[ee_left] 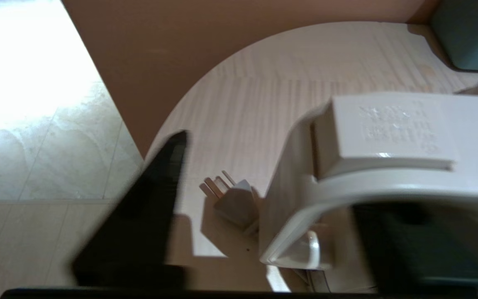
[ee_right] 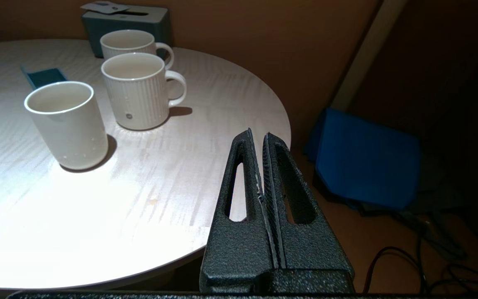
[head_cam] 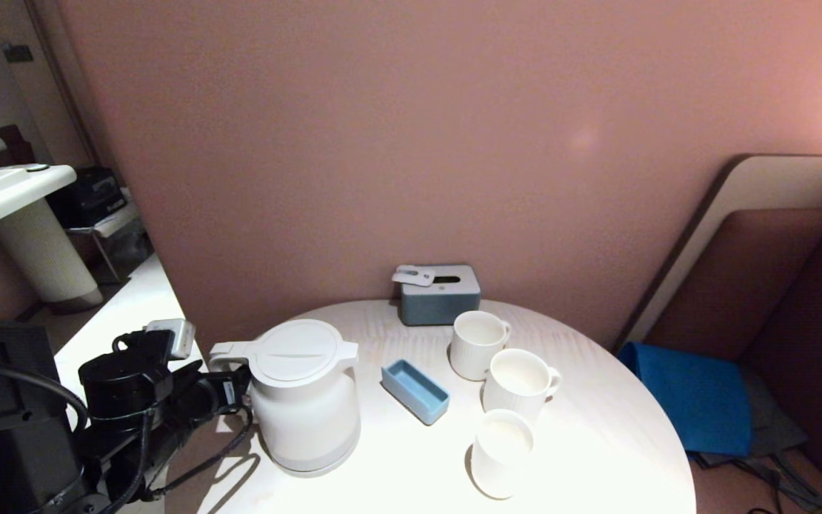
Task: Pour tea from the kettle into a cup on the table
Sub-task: Pick up the kettle
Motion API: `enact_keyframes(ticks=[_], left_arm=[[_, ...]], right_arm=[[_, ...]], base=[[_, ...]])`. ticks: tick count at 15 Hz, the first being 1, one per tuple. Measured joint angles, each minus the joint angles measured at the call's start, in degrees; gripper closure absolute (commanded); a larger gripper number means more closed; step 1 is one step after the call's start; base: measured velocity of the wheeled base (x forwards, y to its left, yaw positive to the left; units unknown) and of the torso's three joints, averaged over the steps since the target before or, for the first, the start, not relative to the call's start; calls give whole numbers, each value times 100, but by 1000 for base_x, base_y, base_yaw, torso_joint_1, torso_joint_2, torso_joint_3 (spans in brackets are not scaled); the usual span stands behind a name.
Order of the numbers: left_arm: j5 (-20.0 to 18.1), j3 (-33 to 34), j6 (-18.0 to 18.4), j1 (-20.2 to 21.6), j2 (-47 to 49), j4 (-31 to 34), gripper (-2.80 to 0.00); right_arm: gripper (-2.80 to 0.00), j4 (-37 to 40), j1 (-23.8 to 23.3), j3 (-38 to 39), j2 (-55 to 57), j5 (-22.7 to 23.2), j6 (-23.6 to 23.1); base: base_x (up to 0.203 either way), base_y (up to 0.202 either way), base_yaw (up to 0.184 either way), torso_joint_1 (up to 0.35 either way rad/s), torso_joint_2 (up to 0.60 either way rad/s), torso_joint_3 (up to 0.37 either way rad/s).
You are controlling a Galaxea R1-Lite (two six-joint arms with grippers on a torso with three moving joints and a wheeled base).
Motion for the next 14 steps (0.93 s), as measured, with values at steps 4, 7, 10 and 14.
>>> enact_keyframes(ticks=[4,7,10,14], left_arm=[[6,-15,1,4,0,0,0],[1,-14,2,9,28,-6,0],[7,-50,2,9,92,-27,0],[11,-71,8,7,96,-8,0]], right_arm=[[0,-1,0,0,0,-1,0],[0,0,0,0,0,-1,0],[0,0,0,0,0,0,0],[0,-2,0,0,0,2,0]], base=[[0,0,0,0,0,0],[0,0,0,0,0,0],[0,0,0,0,0,0],[0,0,0,0,0,0]])
